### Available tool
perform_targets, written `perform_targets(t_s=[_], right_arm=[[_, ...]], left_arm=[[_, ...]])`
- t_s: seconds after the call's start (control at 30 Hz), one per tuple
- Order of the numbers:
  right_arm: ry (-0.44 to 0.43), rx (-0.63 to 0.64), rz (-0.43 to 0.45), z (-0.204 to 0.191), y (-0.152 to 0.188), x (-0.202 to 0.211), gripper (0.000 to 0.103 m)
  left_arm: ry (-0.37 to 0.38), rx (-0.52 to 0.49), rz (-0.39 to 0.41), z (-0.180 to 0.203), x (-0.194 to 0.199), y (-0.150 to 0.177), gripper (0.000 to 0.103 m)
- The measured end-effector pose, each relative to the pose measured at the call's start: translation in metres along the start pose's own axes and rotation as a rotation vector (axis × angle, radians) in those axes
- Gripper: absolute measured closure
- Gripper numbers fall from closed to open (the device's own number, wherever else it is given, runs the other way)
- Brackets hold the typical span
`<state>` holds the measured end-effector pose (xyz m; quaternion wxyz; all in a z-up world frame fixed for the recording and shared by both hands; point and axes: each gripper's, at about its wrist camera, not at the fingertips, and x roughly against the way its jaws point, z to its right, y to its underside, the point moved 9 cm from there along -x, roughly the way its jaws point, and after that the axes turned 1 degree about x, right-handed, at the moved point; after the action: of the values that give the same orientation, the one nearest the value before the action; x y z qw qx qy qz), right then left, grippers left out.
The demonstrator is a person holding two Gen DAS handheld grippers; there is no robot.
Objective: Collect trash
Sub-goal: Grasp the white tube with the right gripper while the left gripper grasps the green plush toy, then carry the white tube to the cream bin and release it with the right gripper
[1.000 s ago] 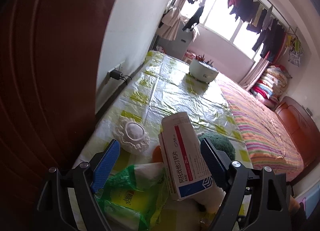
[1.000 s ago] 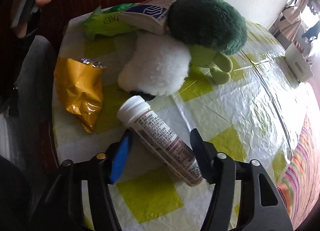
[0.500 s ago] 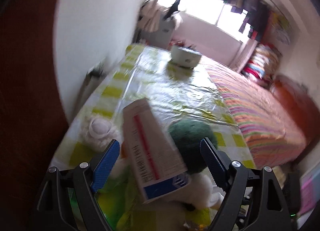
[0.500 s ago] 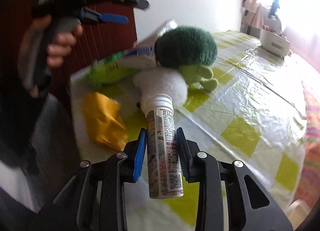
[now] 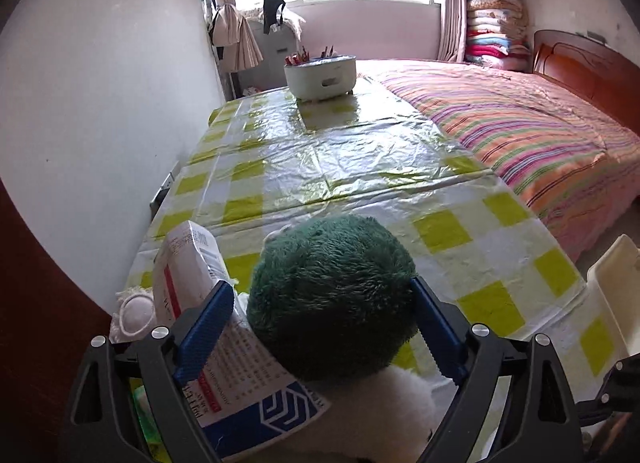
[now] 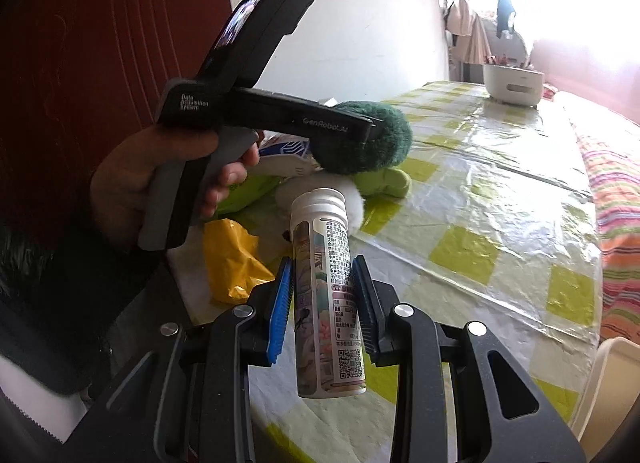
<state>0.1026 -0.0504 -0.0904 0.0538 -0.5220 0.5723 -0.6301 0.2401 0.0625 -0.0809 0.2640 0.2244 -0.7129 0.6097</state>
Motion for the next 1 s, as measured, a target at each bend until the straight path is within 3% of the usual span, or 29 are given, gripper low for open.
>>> perform_targets(t_s=[0.03,0.23,0.6,1.0], right_arm=[[0.004,-0.008,0.009,0.002,-0.001,0.002,0.074],[0.042,-0.051,0.086,0.011,-0.008,0.018,0.074],[0.136,-0.120,0.213,0.032,-0.012,0.054,0.074],[0.288,-0.223,0.318,0.070,-0.006,0.090,0.074]], left_arm=[[0.027,0.010,0.007,0.000,-0.001,-0.001,0.039],[0.060,0.072,0.037,-0.002,0.003,-0.006,0.052],[0.171,0.063,0.223,0.028,0.072,-0.033,0.053],[0.329,0.052,0.262,0.073,0.109,-0.038,0.053]])
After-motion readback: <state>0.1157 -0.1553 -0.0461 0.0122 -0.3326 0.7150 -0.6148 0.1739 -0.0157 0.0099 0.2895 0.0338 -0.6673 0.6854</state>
